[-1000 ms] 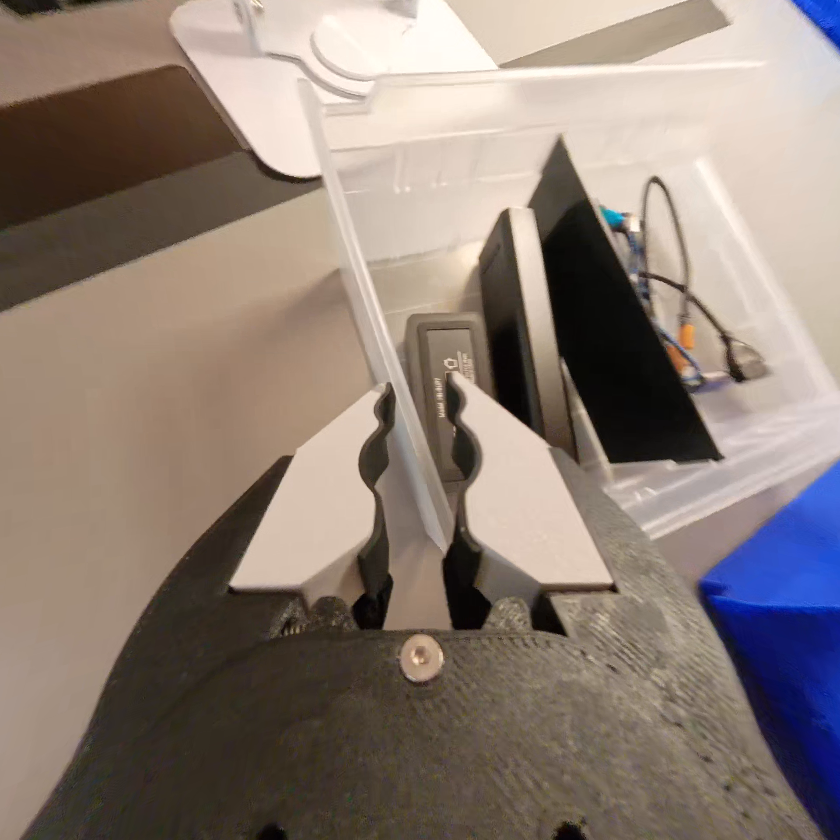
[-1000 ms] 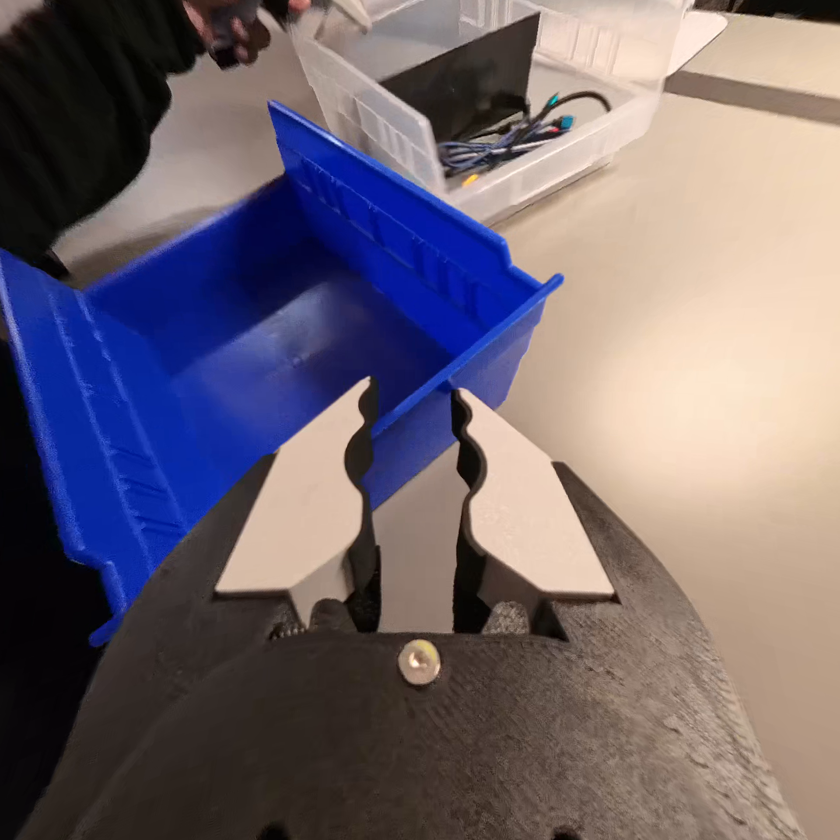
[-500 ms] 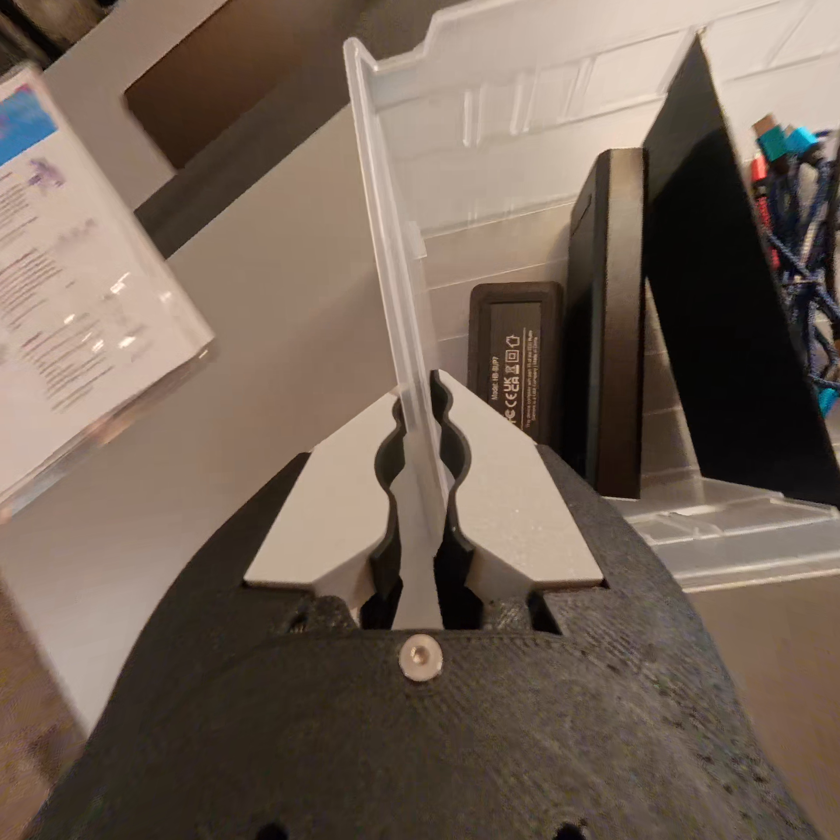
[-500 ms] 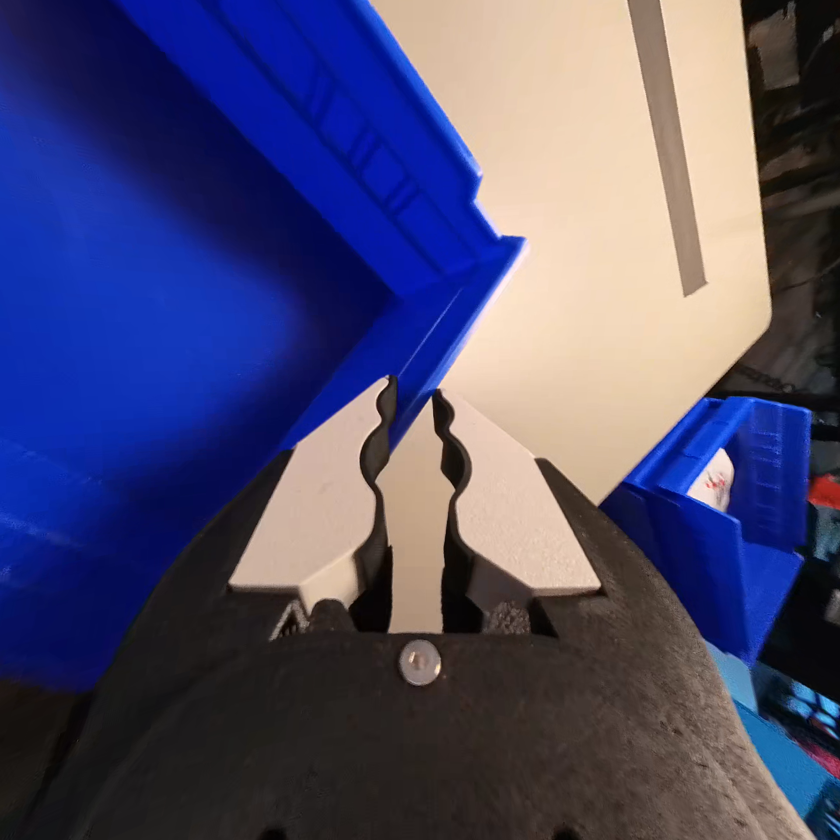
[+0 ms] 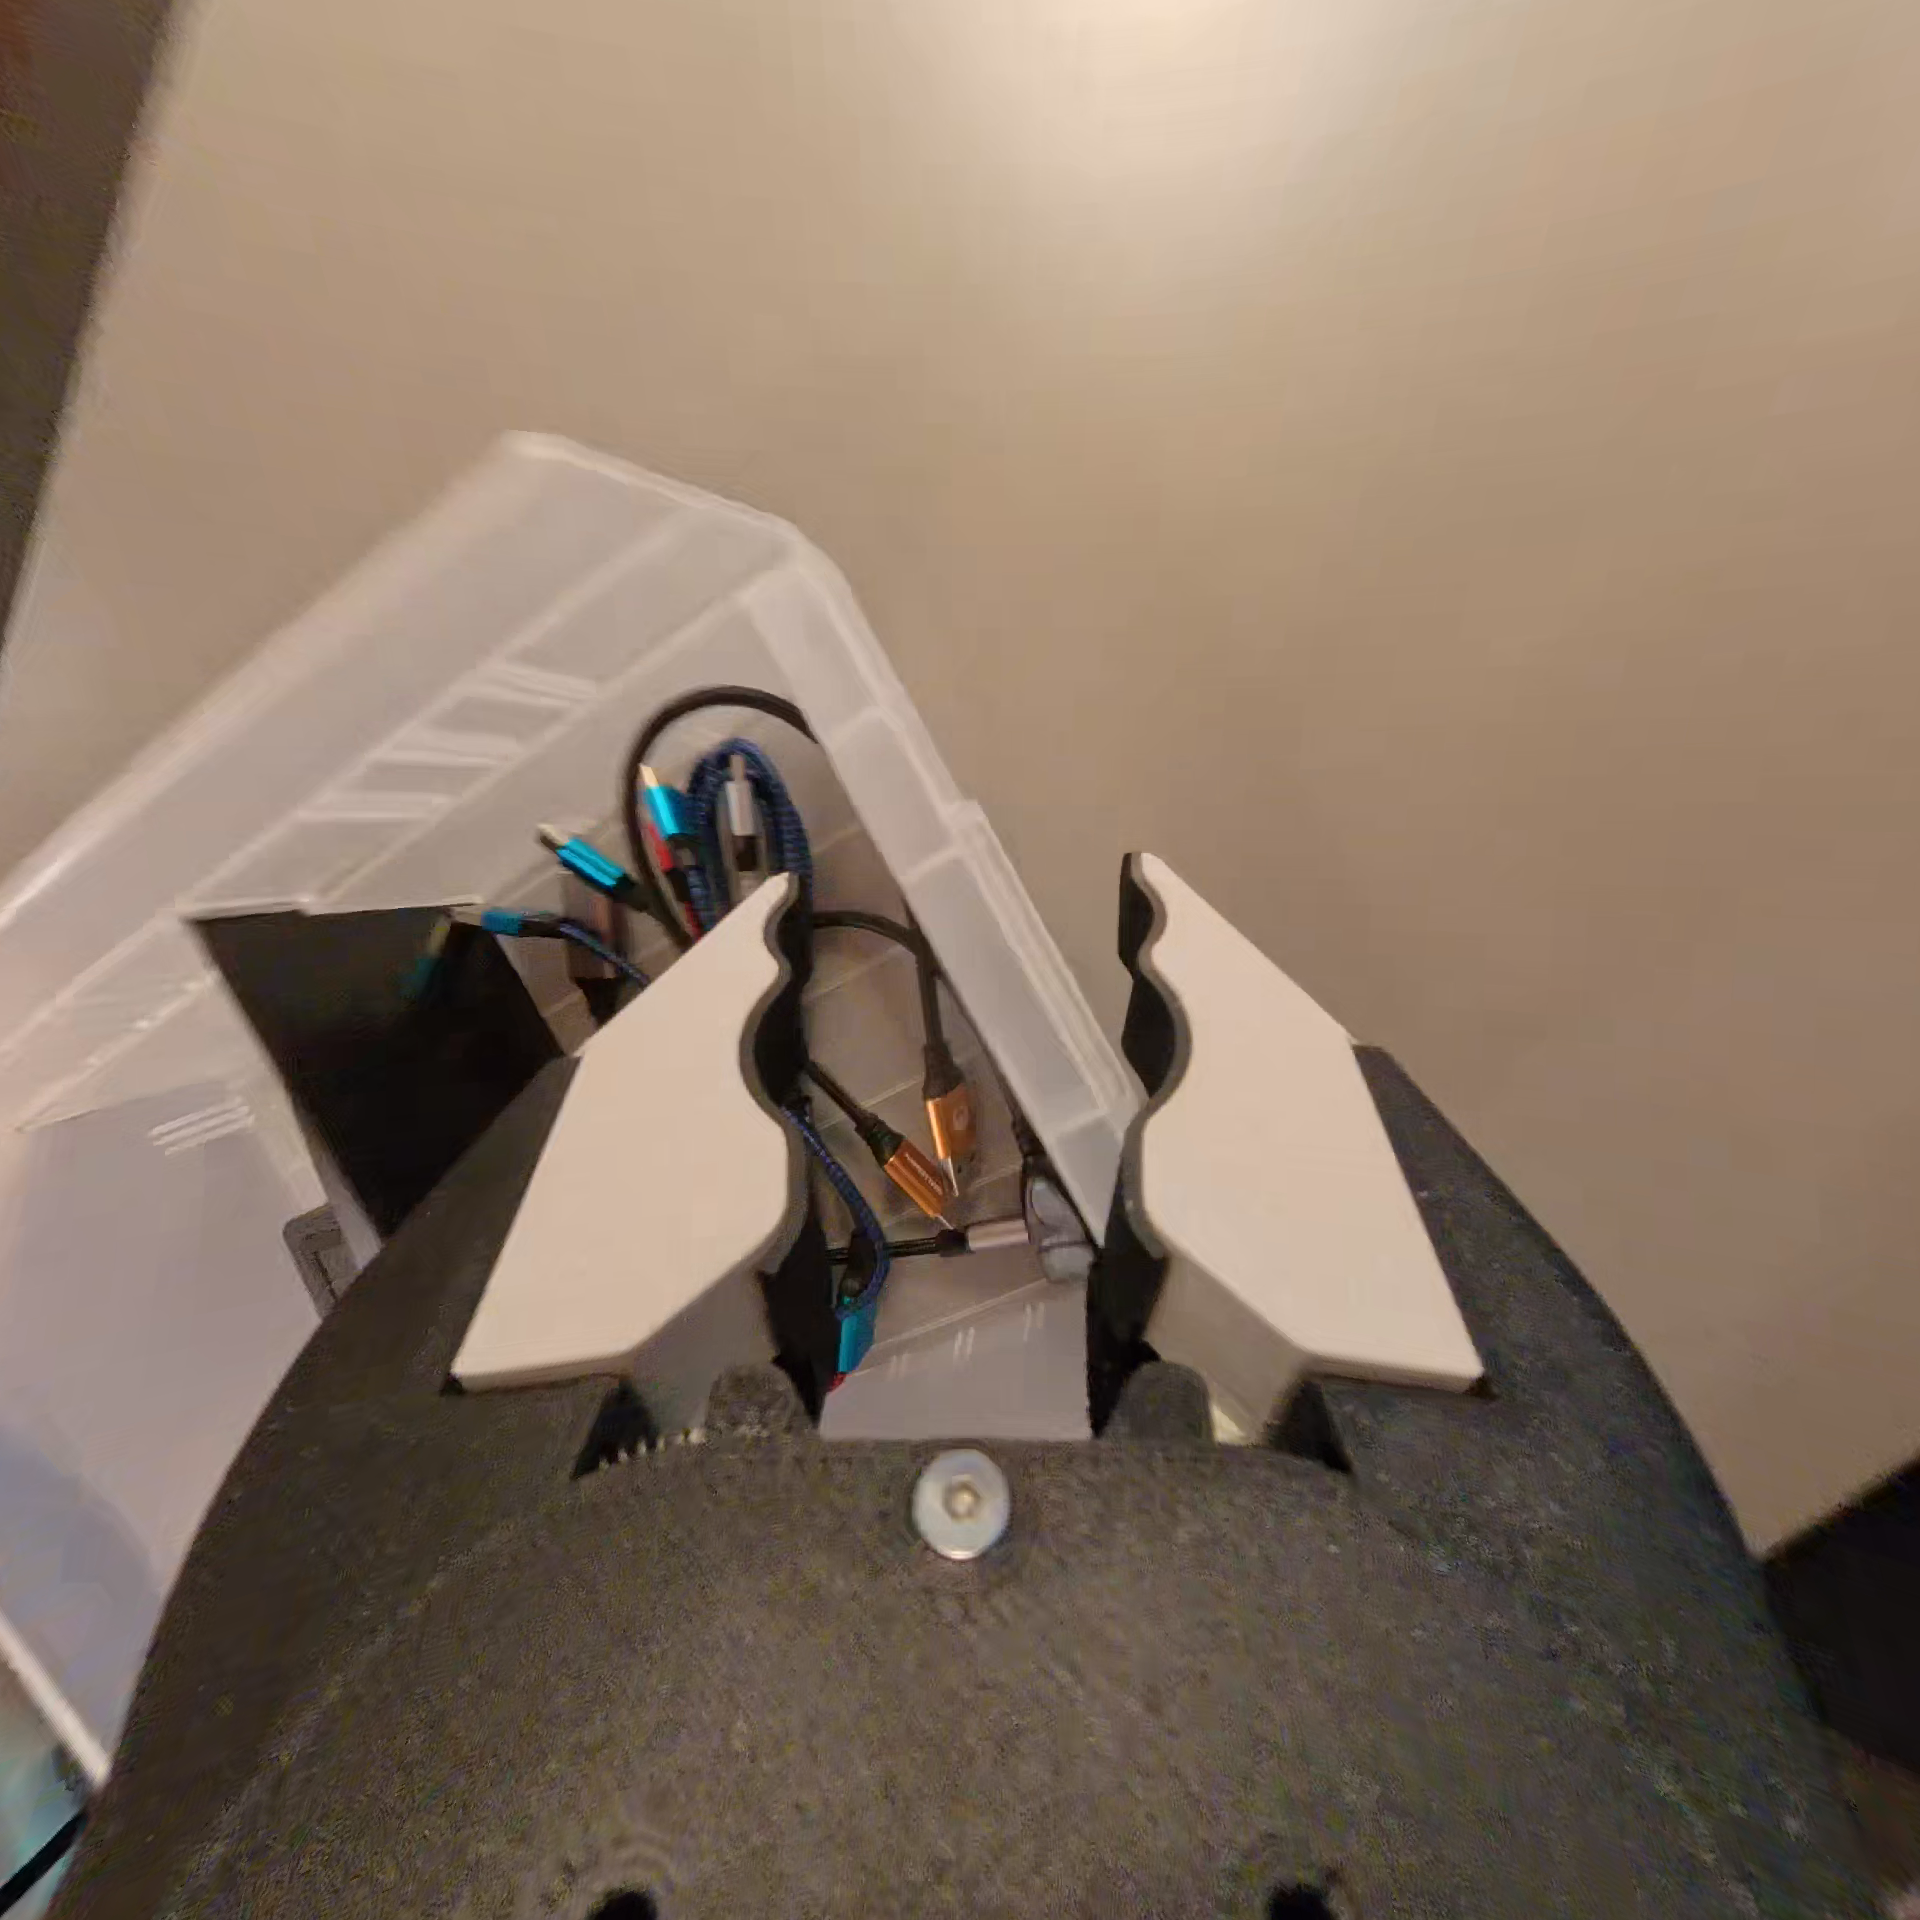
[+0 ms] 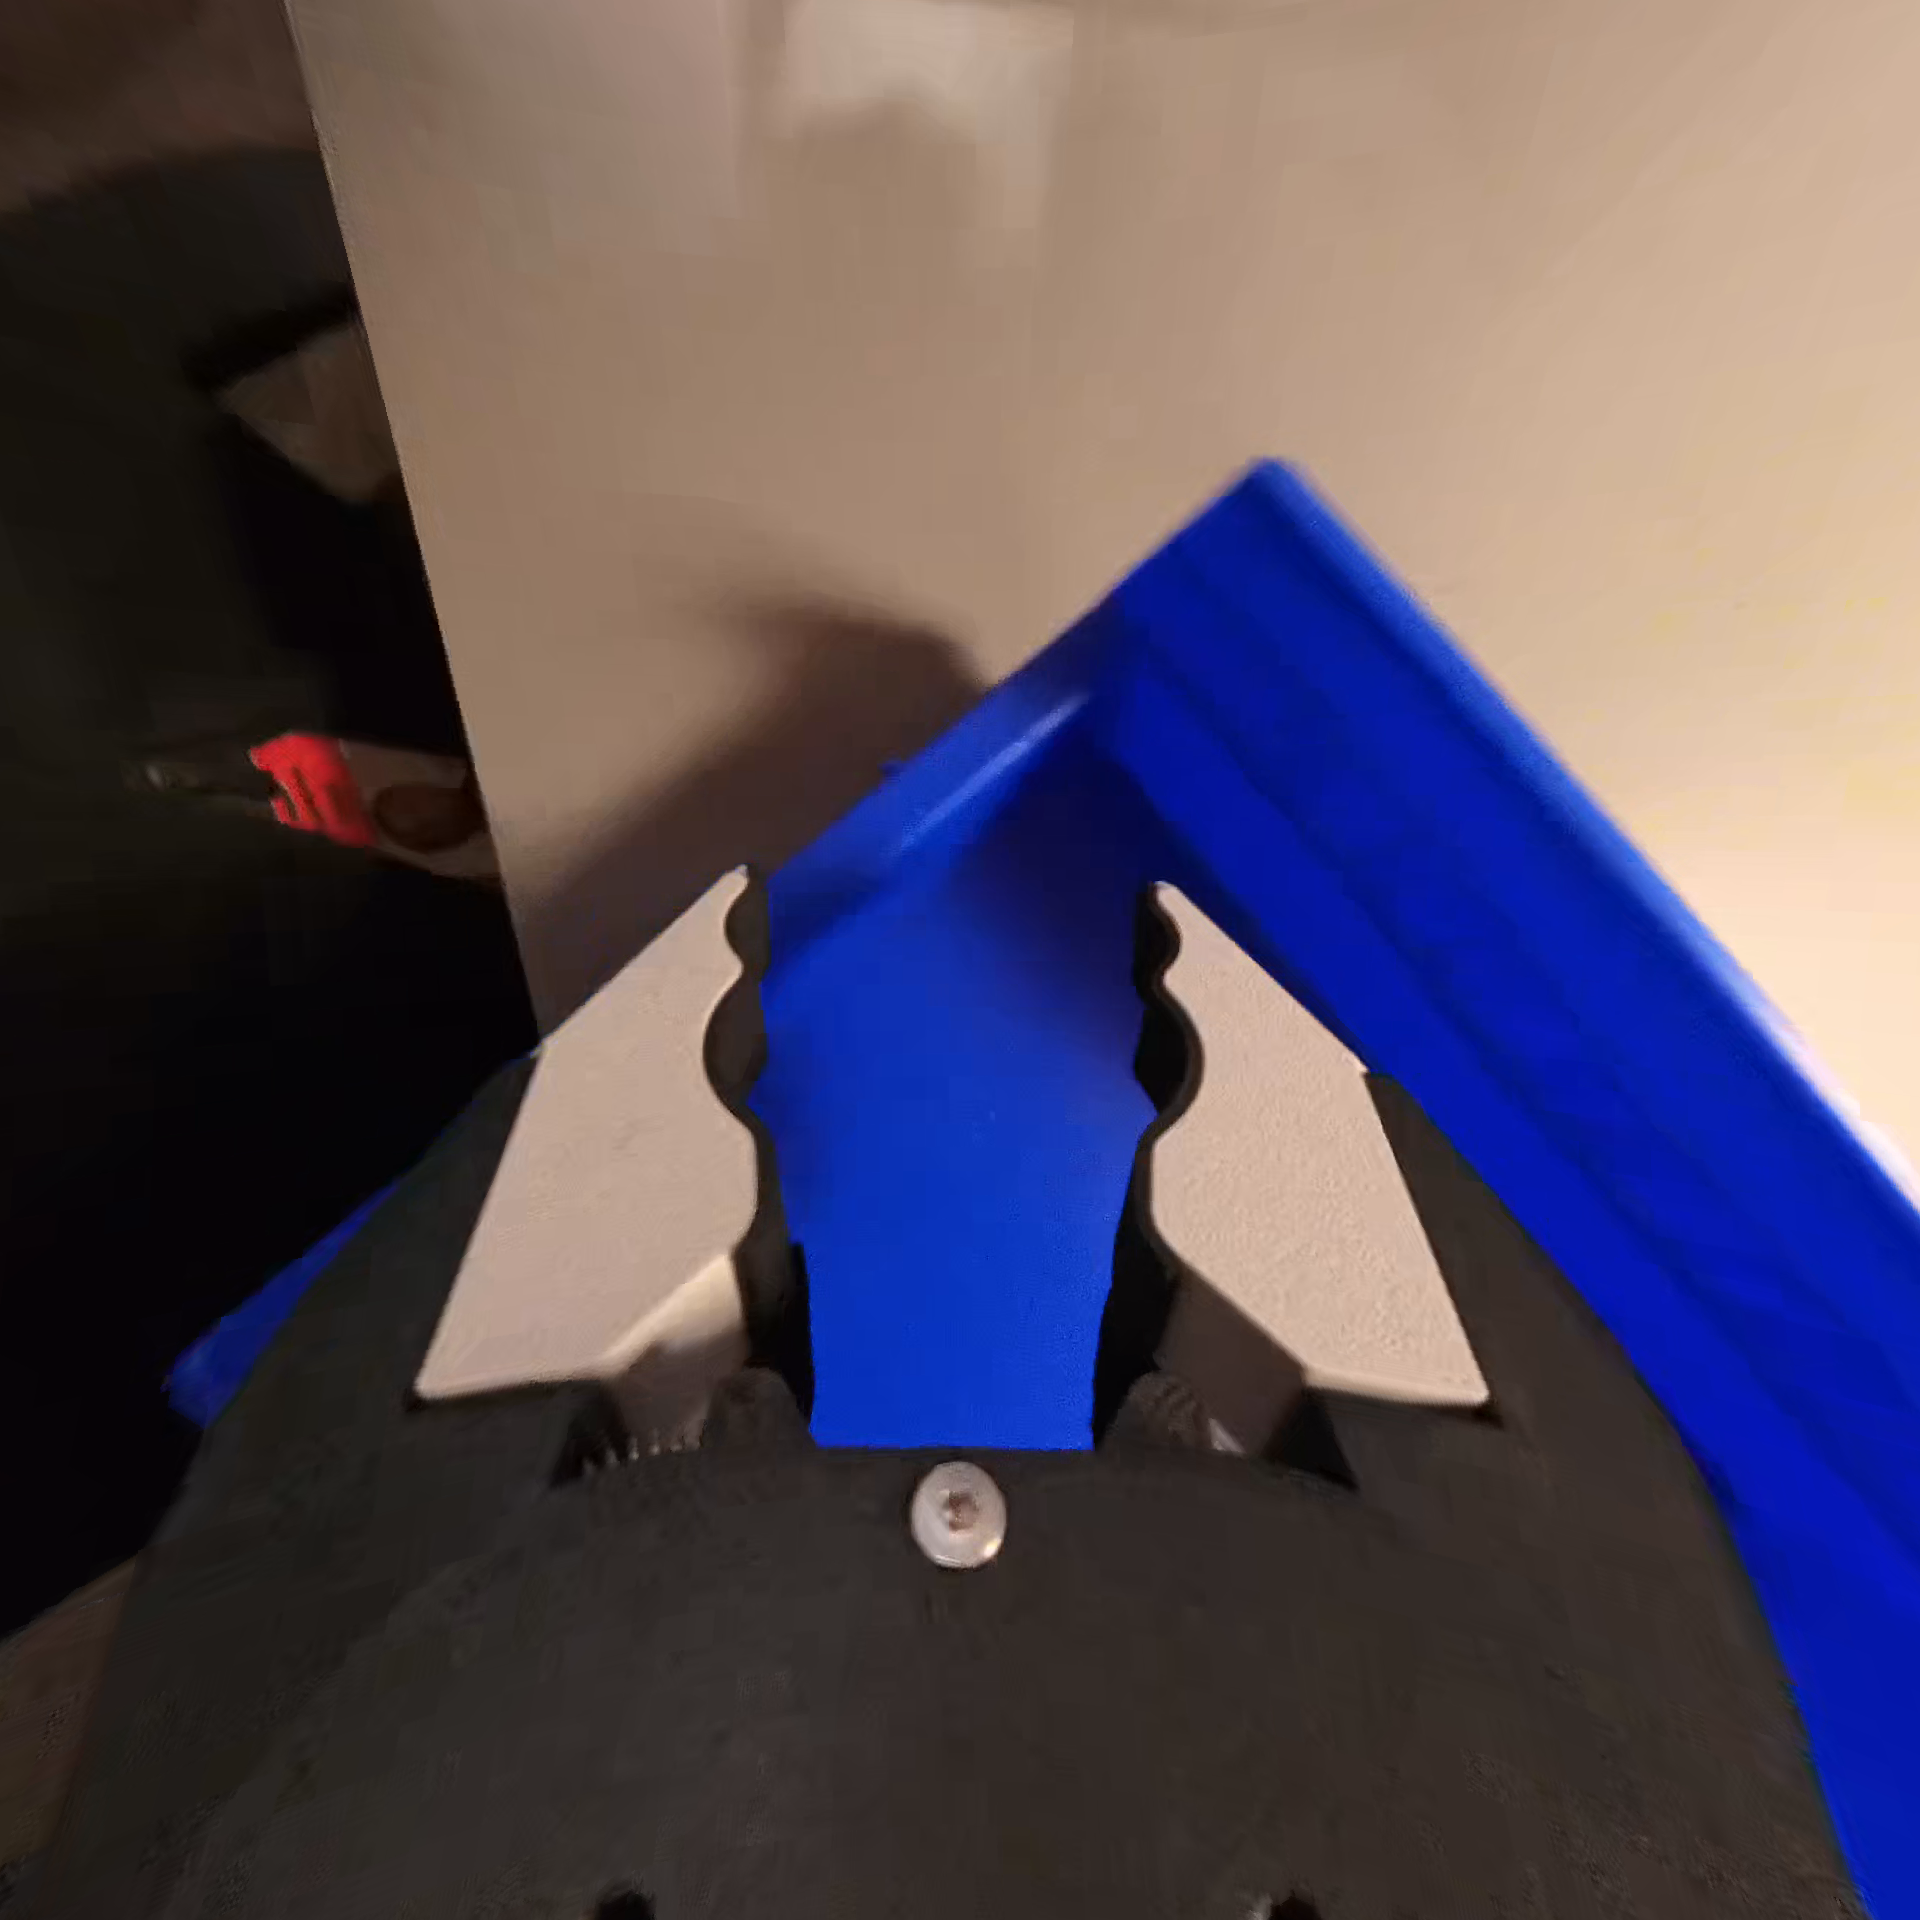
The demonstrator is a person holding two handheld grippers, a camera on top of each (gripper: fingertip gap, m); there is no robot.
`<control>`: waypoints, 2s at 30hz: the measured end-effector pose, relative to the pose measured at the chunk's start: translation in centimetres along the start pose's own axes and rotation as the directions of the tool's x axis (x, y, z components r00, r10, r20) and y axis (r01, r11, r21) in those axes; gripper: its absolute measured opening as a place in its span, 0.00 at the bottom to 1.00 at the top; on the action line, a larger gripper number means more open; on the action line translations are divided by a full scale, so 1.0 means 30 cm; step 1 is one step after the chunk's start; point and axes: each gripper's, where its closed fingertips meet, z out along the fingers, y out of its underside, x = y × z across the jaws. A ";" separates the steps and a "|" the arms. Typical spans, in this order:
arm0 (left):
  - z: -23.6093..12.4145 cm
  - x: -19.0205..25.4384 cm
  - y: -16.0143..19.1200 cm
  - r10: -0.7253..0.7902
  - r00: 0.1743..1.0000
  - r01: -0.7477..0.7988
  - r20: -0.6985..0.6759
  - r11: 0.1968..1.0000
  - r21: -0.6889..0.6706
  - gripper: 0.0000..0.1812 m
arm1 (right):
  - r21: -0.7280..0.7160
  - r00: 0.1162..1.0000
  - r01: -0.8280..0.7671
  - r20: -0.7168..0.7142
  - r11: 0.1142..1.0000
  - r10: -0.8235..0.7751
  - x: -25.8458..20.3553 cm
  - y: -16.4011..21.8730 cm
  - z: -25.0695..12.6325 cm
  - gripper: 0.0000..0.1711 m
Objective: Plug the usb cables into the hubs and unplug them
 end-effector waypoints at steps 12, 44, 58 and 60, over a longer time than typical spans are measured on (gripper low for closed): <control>-0.031 0.085 0.379 0.105 0.995 -0.096 -0.001 0.909 -0.405 0.17 | -0.311 0.974 0.212 -0.006 0.926 -0.225 -0.012 0.254 -0.037 0.22; -0.240 -0.018 0.358 -0.687 0.532 0.229 0.496 0.680 0.696 0.05 | 0.416 0.351 0.127 -0.868 0.901 0.351 0.249 0.248 -0.285 0.10; -0.235 -0.076 0.443 -0.704 0.498 0.269 0.506 0.680 0.682 0.17 | 0.478 0.342 0.002 -0.825 0.878 0.449 0.248 0.385 -0.366 0.16; -0.238 -0.084 0.448 -0.691 0.485 0.248 0.536 0.696 0.674 0.09 | 0.445 0.305 0.004 -0.854 0.896 0.422 0.261 0.388 -0.371 0.10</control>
